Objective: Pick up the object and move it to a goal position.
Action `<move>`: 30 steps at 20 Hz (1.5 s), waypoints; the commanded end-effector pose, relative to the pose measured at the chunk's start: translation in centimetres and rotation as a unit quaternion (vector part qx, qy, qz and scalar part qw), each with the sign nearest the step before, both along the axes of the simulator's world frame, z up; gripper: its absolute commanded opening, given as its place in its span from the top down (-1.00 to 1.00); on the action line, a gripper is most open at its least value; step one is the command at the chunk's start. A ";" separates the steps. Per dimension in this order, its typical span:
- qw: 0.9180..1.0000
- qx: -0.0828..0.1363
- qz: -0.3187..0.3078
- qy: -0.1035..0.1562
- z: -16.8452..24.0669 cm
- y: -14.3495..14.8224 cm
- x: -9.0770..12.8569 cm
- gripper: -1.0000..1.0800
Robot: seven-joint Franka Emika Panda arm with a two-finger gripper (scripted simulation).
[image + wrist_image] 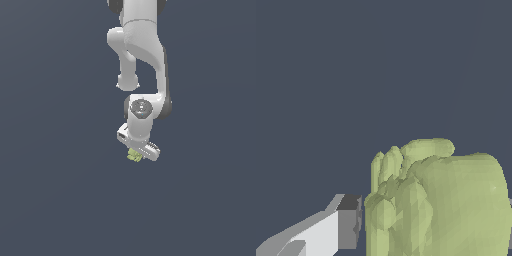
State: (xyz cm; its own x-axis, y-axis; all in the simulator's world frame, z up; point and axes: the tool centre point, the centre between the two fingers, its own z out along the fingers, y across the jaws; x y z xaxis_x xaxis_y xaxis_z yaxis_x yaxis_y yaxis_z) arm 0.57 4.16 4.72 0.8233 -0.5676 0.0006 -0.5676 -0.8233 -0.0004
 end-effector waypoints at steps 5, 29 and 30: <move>1.000 0.000 0.000 0.000 -0.1 0.0 0.0 1.00; 1.000 0.001 0.000 0.000 8.7 -14.2 -3.7 1.00; 1.000 0.001 0.000 0.000 9.4 -15.2 -4.0 1.00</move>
State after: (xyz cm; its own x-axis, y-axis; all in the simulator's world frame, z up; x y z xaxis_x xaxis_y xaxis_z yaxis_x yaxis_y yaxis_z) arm -2.97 -9.44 13.08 0.8226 -0.5686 -0.0002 -0.5686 -0.8226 -0.0017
